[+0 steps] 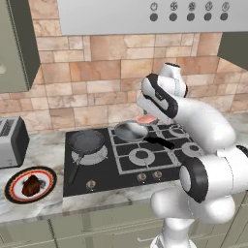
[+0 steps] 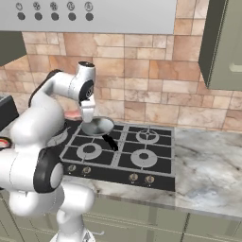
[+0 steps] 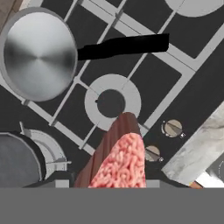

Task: Place one of the steaks on the plate and the other in the bowl. Then place the bowl in the fridge.

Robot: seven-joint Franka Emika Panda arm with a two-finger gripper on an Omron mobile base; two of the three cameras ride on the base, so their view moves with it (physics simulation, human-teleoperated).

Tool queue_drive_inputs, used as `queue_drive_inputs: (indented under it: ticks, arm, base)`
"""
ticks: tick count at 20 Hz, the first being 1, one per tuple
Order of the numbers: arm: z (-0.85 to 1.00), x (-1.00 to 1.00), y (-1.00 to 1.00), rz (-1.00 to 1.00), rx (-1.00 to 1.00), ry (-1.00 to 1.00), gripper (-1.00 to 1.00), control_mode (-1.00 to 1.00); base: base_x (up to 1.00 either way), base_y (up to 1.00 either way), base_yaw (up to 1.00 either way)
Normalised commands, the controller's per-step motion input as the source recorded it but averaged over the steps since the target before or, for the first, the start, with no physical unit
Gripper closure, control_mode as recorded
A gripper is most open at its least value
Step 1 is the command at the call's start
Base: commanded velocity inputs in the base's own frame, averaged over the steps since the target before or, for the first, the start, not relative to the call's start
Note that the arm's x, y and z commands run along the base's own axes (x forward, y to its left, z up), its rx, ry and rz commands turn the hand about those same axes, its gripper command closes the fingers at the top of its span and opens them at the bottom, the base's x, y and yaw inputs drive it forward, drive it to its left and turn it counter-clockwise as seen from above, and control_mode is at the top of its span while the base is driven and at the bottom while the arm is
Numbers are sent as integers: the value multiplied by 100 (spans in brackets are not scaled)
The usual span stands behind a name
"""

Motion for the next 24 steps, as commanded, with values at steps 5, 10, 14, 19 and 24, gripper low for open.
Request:
queue_drive_inputs:
  ticks: [5,10,14,19,24]
  arm:
    - [0,-33,4,0,0,0,100,100]
    - [0,0,0,0,0,0,100,100]
    - [0,0,0,0,0,0,100,100]
    - [0,0,0,0,0,0,100,100]
    - [0,0,0,0,0,0,100,100]
  base:
    - [-47,39,0]
    - [-100,100,1]
    - [-86,100,3]
    - [-8,100,4]
    - [54,58,5]
